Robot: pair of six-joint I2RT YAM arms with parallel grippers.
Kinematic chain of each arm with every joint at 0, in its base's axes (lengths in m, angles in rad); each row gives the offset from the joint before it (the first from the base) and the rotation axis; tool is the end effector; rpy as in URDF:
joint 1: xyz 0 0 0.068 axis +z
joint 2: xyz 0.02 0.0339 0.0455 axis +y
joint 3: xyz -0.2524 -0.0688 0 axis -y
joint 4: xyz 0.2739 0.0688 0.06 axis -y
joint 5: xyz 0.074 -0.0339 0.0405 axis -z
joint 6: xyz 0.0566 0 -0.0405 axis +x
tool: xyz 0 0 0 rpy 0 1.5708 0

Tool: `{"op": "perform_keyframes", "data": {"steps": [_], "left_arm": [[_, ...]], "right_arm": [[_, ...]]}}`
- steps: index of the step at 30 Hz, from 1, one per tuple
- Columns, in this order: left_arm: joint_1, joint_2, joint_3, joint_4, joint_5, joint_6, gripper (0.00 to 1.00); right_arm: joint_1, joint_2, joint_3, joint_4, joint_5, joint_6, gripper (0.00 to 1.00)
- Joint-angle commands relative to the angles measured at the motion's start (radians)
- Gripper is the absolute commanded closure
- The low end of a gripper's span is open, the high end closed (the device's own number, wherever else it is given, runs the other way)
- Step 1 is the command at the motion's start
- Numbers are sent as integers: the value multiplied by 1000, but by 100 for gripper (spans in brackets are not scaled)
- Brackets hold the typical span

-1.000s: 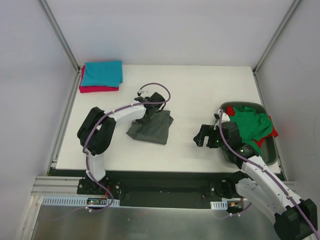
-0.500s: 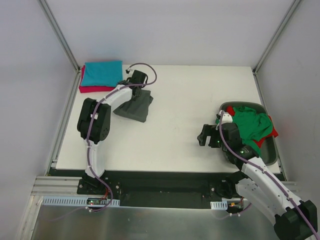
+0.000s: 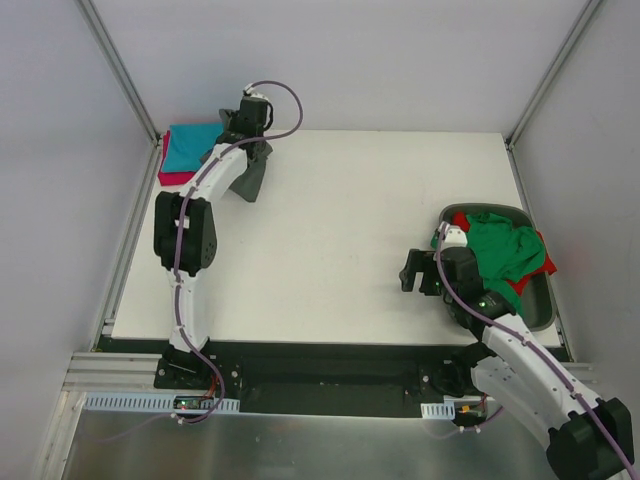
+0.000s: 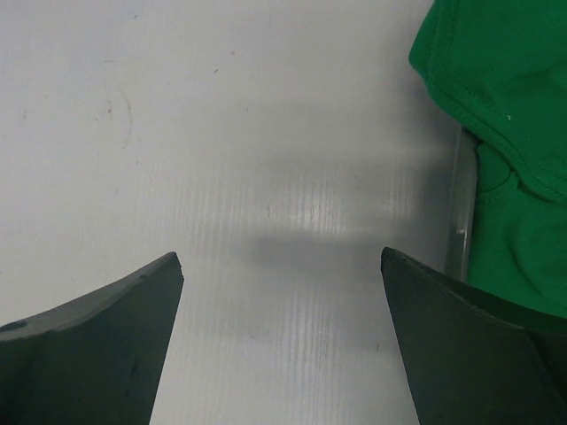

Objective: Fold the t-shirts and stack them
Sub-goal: Put the neatly folded tshirt into the corner of the board with the left arm

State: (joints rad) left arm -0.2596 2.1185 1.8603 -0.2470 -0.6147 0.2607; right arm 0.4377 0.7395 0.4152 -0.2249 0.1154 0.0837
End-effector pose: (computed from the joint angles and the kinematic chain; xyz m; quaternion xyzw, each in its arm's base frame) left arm 0.5272 -0.1062 0.2589 0.0627 0.8329 0.2609 0.4840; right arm 0.2050 0.0888 0.1852 -0.1256 0.8623 0.0772 0.4845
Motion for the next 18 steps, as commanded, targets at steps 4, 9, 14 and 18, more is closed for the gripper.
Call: {"op": "perform_keyframes", "data": {"steps": [4, 9, 14, 18], "left_arm": [[39, 29, 141, 43, -27, 132, 100], [56, 18, 217, 43, -46, 146, 100], [63, -18, 238, 43, -27, 146, 100], [75, -29, 234, 41, -13, 149, 100]], "right_arm": [[-24, 37, -15, 91, 0, -19, 4], [-30, 78, -12, 104, -5, -19, 4], [-33, 123, -19, 131, -14, -18, 4], [-34, 141, -16, 131, -16, -19, 4]]}}
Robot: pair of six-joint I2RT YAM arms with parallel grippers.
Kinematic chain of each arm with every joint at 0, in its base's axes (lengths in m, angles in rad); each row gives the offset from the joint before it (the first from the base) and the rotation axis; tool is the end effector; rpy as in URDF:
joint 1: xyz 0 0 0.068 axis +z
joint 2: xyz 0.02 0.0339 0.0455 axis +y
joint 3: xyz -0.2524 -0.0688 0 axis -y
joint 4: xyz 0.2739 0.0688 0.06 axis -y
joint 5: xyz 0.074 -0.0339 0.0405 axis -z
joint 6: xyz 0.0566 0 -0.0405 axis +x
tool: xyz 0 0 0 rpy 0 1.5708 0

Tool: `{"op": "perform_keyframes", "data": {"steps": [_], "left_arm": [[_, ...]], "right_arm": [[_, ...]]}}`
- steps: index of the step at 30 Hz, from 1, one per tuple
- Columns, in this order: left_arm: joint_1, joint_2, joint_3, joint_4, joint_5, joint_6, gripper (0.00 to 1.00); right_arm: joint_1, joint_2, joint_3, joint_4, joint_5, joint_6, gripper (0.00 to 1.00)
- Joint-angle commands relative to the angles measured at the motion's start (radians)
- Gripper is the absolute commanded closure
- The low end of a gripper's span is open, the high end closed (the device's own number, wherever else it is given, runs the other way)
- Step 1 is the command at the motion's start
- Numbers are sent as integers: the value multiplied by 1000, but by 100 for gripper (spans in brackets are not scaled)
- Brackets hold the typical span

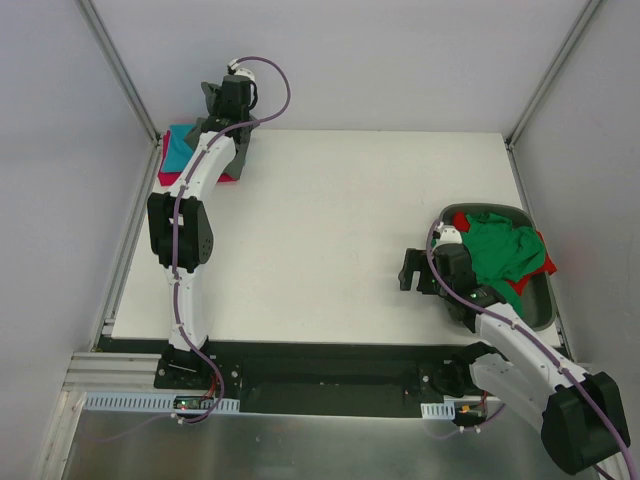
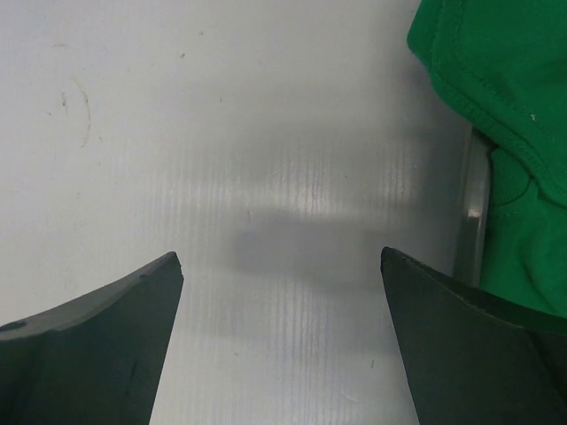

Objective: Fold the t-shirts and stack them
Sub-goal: Put the neatly folded tshirt into the corner of the board with the left arm

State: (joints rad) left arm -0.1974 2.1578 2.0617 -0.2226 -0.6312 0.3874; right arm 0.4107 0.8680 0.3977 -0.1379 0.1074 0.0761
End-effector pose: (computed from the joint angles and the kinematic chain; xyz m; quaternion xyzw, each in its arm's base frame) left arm 0.5477 -0.0755 0.3196 0.0479 0.7901 0.3032 0.5306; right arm 0.2180 0.0883 0.1610 -0.1229 0.8769 0.0652 0.4601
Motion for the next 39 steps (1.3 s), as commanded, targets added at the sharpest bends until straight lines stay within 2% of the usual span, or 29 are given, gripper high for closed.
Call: {"op": "perform_keyframes", "data": {"steps": [1, 13, 19, 25, 31, 39], "left_arm": [[19, -65, 31, 17, 8, 18, 100], [102, -36, 97, 17, 108, -16, 100], [115, 11, 120, 22, 248, -36, 100], [112, 30, 153, 17, 228, -68, 100], [98, -15, 161, 3, 185, -82, 100], [33, -65, 167, -24, 143, -110, 100]], "right_arm": [[-9, 12, 1, 44, -12, -10, 4], [-10, 35, 9, 49, -14, -12, 4], [-10, 45, 16, 38, -28, -15, 4], [-12, 42, 16, 37, -29, -13, 4], [-12, 52, 23, 34, -32, -13, 4], [-12, 39, 27, 15, -46, -2, 4]]}}
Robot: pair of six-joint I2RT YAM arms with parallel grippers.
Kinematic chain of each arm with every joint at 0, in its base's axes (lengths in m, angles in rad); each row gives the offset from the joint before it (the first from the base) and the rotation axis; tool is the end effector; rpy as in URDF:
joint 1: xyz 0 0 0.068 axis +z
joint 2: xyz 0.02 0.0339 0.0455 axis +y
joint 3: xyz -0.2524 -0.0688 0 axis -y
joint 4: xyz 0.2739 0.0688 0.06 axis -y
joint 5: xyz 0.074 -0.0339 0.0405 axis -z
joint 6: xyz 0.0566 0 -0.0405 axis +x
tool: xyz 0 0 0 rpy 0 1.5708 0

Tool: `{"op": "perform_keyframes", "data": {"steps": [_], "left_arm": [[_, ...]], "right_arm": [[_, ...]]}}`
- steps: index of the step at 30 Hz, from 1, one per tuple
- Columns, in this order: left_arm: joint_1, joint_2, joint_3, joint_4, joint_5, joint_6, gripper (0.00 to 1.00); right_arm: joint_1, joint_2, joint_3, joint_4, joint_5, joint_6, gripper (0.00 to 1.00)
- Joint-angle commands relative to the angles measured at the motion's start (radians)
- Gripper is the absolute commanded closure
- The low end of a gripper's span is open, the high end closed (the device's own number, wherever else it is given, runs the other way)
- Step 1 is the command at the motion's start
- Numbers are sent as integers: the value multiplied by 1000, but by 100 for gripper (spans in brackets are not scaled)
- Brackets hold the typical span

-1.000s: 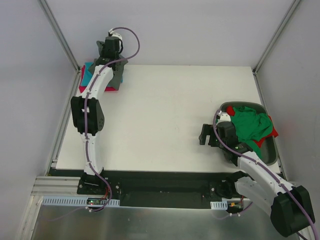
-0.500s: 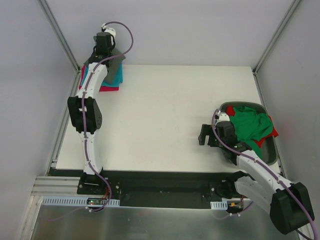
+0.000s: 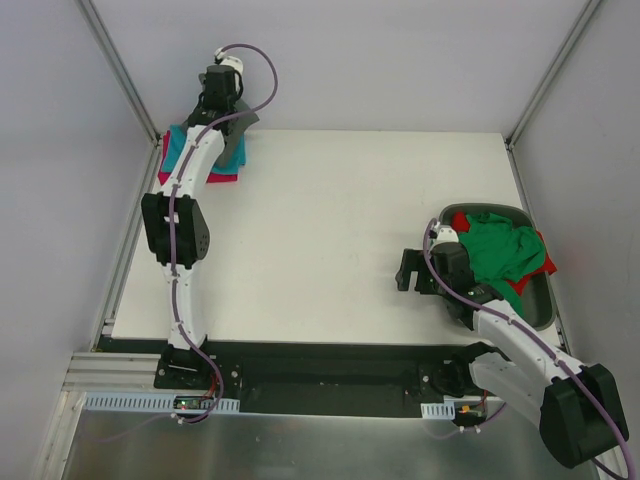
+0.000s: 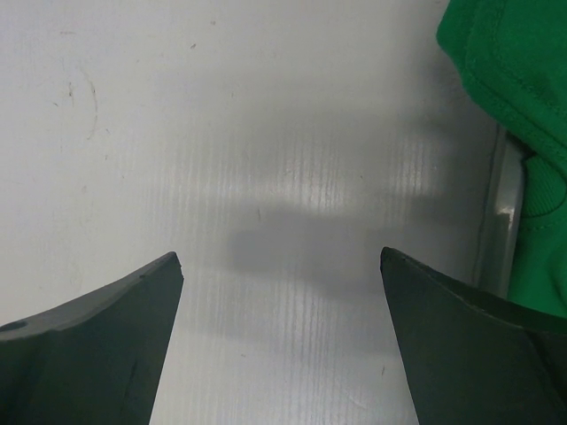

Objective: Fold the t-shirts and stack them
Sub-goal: Put the neatly folded tshirt into the corner of the board with the left arm

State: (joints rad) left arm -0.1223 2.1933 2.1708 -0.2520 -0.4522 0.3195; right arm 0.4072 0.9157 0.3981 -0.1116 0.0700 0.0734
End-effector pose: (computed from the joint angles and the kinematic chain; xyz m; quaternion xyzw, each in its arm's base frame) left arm 0.5614 -0.0441 0.3385 0.0382 0.7877 0.2358 0.5679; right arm 0.2214 0.0912 0.1535 -0.1323 0.8809 0.0776 0.4477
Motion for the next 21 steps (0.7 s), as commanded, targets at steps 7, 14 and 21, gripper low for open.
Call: {"op": "perform_keyframes", "data": {"steps": [7, 14, 21], "left_arm": [[-65, -99, 92, -39, -42, -103, 100], [-79, -69, 92, -39, -63, -97, 100], [-59, 16, 93, -17, -43, -96, 100]], "right_arm": [[-10, -44, 25, -26, -24, 8, 4], [-10, -58, 25, -36, -22, 6, 4], [-8, -44, 47, -65, 1, 8, 4]]}}
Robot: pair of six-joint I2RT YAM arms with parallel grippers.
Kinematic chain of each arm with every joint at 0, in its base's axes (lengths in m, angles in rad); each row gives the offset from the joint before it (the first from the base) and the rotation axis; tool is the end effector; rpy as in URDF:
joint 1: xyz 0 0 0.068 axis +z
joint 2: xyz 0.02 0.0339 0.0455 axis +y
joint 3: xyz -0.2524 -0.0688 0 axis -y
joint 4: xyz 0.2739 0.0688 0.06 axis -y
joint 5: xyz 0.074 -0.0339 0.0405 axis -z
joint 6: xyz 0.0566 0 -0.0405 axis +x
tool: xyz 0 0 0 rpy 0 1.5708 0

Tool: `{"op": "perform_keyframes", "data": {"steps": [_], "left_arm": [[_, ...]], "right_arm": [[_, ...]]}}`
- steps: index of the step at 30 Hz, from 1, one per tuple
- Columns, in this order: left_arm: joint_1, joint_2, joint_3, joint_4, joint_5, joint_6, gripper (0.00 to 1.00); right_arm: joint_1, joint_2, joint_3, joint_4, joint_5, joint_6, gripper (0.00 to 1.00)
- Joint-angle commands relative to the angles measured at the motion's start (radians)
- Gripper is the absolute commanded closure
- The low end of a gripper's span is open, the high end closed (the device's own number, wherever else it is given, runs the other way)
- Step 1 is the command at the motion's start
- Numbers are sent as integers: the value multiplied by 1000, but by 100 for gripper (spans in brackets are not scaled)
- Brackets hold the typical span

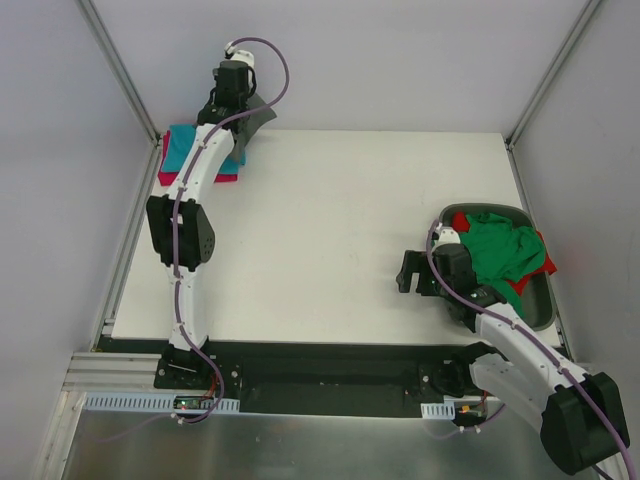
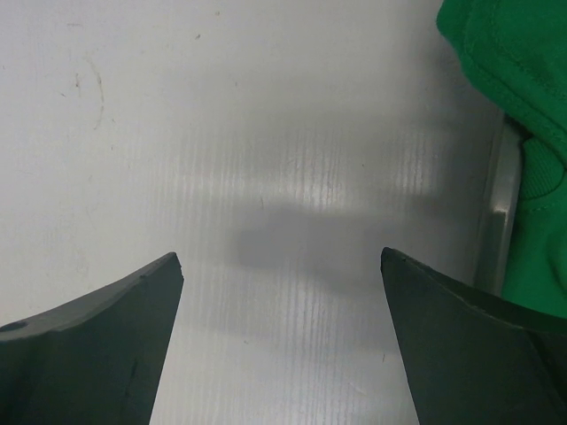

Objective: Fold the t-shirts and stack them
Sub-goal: Put the neatly folded tshirt into the corner of the board with the left arm

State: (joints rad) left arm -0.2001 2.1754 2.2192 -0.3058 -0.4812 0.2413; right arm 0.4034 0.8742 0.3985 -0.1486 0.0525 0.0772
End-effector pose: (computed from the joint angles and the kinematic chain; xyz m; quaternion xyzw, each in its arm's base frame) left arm 0.5486 -0.0845 0.3609 0.0272 0.7836 0.2012 0.5871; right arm 0.2172 0.0895 0.1587 -0.1327 0.8799 0.0857 0.4481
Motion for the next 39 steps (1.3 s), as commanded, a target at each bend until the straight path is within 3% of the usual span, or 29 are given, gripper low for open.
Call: {"op": "perform_keyframes", "data": {"steps": [1, 15, 37, 39], "left_arm": [[27, 40, 45, 42, -17, -22, 100], [91, 95, 42, 105, -8, -13, 100], [217, 247, 53, 192, -108, -71, 100], [217, 250, 63, 198, -106, -74, 95]], "right_arm": [[-6, -1, 46, -32, 23, 3, 4], [-5, 11, 56, -51, 43, 1, 4], [-6, 55, 66, -54, 52, 10, 4], [-6, 59, 66, -54, 50, 9, 4]]}}
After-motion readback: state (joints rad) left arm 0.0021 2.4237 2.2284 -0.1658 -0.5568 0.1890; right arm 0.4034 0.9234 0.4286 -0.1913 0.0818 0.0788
